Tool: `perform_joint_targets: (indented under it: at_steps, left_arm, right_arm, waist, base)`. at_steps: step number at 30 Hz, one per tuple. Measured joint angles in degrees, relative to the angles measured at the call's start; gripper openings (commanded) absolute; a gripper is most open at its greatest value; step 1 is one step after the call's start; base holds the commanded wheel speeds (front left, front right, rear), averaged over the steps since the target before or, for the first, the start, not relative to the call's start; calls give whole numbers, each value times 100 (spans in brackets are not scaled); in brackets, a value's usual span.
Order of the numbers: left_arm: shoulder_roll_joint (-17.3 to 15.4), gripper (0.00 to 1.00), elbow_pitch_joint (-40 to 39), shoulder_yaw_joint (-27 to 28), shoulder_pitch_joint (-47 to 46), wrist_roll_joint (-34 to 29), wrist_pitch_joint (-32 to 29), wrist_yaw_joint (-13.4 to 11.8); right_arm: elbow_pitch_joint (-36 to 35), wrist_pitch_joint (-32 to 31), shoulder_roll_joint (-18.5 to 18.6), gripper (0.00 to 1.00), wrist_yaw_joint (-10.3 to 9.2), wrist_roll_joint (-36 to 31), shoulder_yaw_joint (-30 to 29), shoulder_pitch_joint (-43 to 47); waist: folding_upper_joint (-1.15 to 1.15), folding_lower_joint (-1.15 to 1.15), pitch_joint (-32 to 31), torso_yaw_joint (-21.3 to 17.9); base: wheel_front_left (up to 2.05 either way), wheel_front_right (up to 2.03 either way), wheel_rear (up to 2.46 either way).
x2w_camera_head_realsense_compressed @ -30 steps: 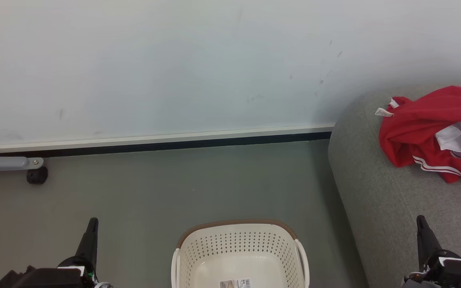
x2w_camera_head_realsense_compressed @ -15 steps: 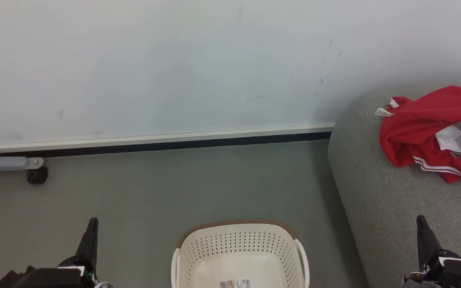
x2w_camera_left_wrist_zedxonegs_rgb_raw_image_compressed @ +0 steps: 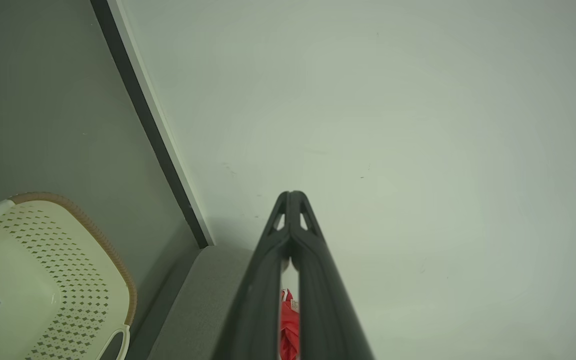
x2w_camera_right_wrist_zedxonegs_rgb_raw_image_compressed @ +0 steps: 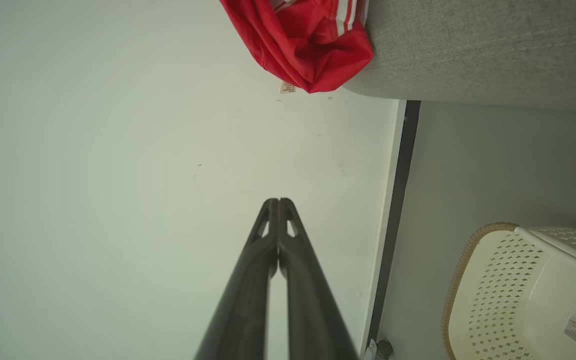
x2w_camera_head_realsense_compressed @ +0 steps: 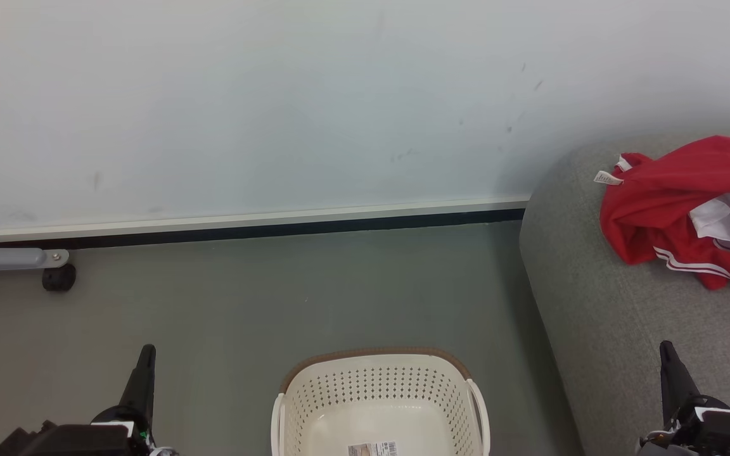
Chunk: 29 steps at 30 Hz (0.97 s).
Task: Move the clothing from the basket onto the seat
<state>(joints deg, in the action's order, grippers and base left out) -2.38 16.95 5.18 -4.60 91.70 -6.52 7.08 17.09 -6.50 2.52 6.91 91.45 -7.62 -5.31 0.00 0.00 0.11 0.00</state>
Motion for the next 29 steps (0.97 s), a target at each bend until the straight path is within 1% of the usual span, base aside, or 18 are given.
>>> perform_joint_targets:
  at_steps: [29]
  left_arm:
    - [0, 0, -1, 0, 0, 0, 0, 0]
  right_arm:
    - [-1, 0, 0, 0, 0, 5, 0, 0]
  waist:
    - [0, 0, 0, 0]
  base:
    - [0, 0, 0]
